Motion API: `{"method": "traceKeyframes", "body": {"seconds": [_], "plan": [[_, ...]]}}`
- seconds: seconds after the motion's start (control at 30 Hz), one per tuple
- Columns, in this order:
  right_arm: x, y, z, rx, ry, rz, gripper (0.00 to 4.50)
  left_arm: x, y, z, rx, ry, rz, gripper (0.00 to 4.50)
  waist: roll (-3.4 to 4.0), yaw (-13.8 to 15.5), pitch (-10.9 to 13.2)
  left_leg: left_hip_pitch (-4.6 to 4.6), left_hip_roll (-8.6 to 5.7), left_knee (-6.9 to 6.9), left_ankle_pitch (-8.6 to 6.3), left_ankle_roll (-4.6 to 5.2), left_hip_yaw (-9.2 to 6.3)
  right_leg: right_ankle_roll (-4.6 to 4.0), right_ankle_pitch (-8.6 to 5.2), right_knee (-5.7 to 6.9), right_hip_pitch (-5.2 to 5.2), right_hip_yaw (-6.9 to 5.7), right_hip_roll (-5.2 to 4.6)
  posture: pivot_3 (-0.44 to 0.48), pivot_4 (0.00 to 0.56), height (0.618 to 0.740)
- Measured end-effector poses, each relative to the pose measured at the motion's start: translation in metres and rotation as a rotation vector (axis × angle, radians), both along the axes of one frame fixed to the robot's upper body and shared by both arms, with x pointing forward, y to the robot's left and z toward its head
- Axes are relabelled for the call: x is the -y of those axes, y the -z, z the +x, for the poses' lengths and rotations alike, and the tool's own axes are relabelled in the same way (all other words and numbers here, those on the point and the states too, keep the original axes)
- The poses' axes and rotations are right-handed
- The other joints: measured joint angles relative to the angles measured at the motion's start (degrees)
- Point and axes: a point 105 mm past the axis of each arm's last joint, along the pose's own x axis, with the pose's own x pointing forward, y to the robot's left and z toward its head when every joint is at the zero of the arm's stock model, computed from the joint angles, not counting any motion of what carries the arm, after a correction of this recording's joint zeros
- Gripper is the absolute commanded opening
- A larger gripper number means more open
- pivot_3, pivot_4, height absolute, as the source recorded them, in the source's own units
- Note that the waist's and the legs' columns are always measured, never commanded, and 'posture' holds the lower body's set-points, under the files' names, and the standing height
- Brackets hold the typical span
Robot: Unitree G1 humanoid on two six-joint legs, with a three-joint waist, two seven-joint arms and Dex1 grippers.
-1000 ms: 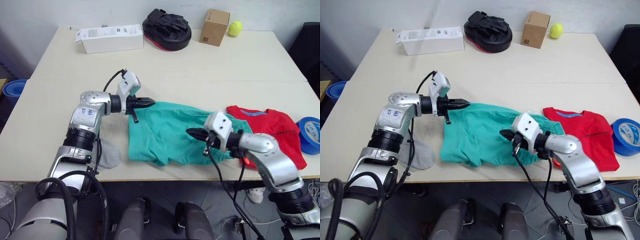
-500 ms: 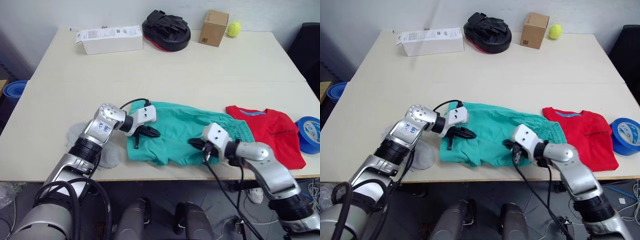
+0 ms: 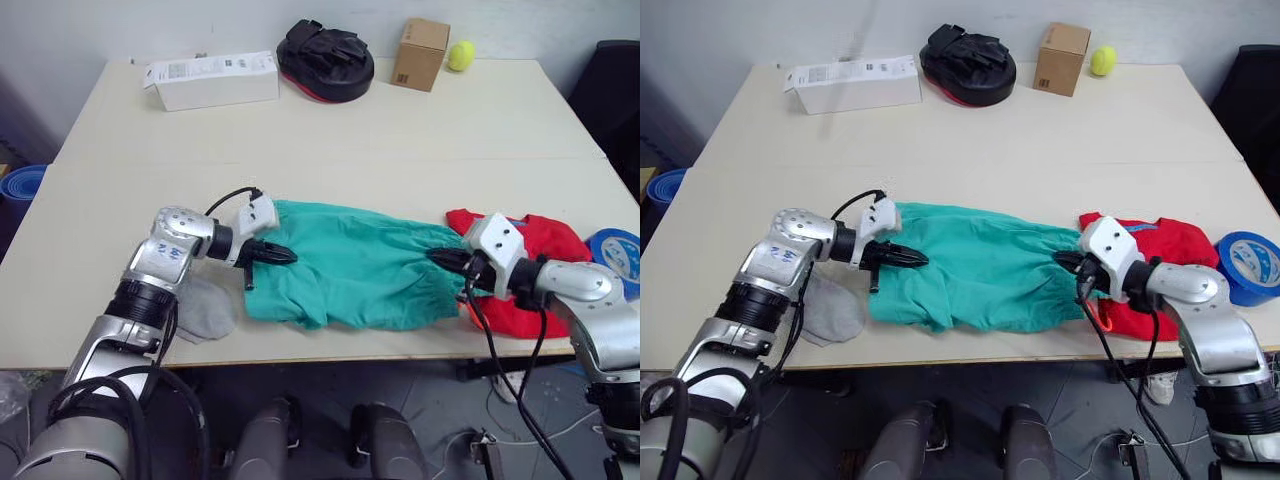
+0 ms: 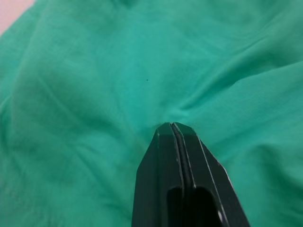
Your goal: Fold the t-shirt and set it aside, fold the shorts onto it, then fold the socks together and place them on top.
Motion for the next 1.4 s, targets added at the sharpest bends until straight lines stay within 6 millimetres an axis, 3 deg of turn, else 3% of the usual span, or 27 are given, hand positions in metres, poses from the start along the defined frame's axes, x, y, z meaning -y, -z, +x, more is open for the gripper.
{"method": "traceKeyframes", "body": {"seconds": [0.1, 0.23, 0.3, 0.37, 0.43, 0.57, 0.9, 1.0, 1.13, 1.2, 1.33, 1.4], "plan": [[-0.024, 0.000, -0.007, -0.013, -0.067, 0.026, 0.03, 0.002, -0.013, -0.021, 0.009, 0.071, 0.010, 0.01, 0.01, 0.08, 0.00, 0.02, -0.06, 0.00, -0.02, 0.04, -0.02, 0.04, 0.02, -0.09, 0.11, 0.02, 0.00, 0.000, 0.150, 0.740], [-0.048, 0.025, -0.012, -0.082, -0.094, 0.029, 0.03, 0.003, 0.028, -0.045, -0.048, 0.129, 0.143, 0.01, 0.01, -0.06, 0.00, 0.00, -0.06, -0.07, -0.03, 0.03, 0.04, 0.04, 0.02, -0.26, 0.09, 0.05, 0.03, 0.000, 0.150, 0.740], [-0.054, 0.037, -0.012, -0.114, -0.089, 0.010, 0.03, 0.003, 0.046, -0.047, -0.054, 0.128, 0.213, 0.01, 0.02, 0.10, 0.01, -0.03, -0.06, -0.07, -0.04, -0.06, 0.04, 0.00, 0.00, -0.29, 0.05, 0.06, 0.02, 0.000, 0.150, 0.740], [-0.054, 0.050, -0.013, -0.148, -0.077, -0.029, 0.03, 0.003, 0.051, -0.045, -0.004, 0.138, 0.255, 0.01, 0.03, 0.26, 0.01, -0.02, -0.06, -0.07, -0.14, -0.25, 0.04, -0.03, -0.01, -0.43, 0.10, 0.09, 0.01, 0.000, 0.150, 0.740], [-0.048, 0.061, -0.015, -0.174, -0.067, -0.073, 0.03, 0.000, 0.051, -0.043, 0.050, 0.154, 0.287, 0.01, 0.08, 0.23, -0.03, 0.04, -0.06, -0.10, -0.16, -0.25, 0.10, -0.03, -0.01, -0.49, 0.14, 0.17, -0.01, 0.000, 0.150, 0.740], [-0.031, 0.062, -0.017, -0.177, -0.048, -0.118, 0.03, -0.009, 0.051, -0.036, 0.087, 0.140, 0.316, 0.01, 0.30, 0.10, -0.33, 0.21, -0.05, -0.19, -0.18, -0.29, 0.11, -0.03, -0.01, -0.48, 0.21, 0.19, -0.02, 0.000, 0.150, 0.740], [0.039, 0.056, -0.009, -0.173, 0.101, -0.207, 0.03, -0.044, 0.051, -0.040, 0.085, 0.095, 0.388, 0.01, 0.38, -0.11, -0.45, 1.16, -0.03, -0.98, -0.29, -0.17, 0.19, -0.22, -0.11, -1.10, 1.01, 0.20, -0.01, 0.000, 0.150, 0.740], [0.044, 0.052, -0.006, -0.159, 0.119, -0.198, 0.03, -0.047, 0.049, -0.040, 0.069, 0.083, 0.379, 0.01, 0.40, -0.11, -0.46, 1.15, -0.01, -1.11, -0.12, -0.51, 0.18, -0.29, -0.16, -1.04, 0.90, 0.17, 0.01, 0.000, 0.150, 0.740], [0.040, 0.039, -0.007, -0.153, 0.137, -0.080, 0.03, -0.040, 0.043, -0.038, -0.026, 0.035, 0.277, 0.01, 0.46, -0.01, -0.36, 0.94, 0.00, -1.04, -0.06, -0.45, 0.17, -0.29, -0.16, -0.97, 0.78, 0.09, 0.03, 0.000, 0.150, 0.740], [0.032, 0.026, -0.014, -0.138, 0.118, -0.013, 0.03, -0.026, 0.030, -0.036, -0.078, 0.033, 0.159, 0.01, 0.42, 0.21, -0.30, 0.83, -0.01, -0.97, 0.08, -0.18, 0.11, -0.28, -0.15, -0.98, 0.77, 0.05, 0.03, 0.000, 0.150, 0.740], [0.015, 0.000, -0.040, -0.133, 0.092, 0.103, 0.03, 0.004, -0.019, -0.024, -0.029, 0.061, -0.042, 0.01, 0.32, 1.49, -0.27, 0.79, -0.03, -0.92, 0.05, -0.11, 0.03, -0.24, -0.13, -1.11, 0.87, 0.03, 0.01, 0.000, 0.150, 0.740], [0.013, 0.000, -0.051, -0.161, 0.107, 0.129, 0.03, 0.013, -0.023, -0.019, -0.005, 0.060, -0.068, 0.01, 0.33, 1.60, -0.28, 0.83, -0.06, -0.93, -0.04, -0.21, 0.04, -0.21, -0.11, -1.16, 0.93, 0.03, 0.01, 0.000, 0.150, 0.740]]}}
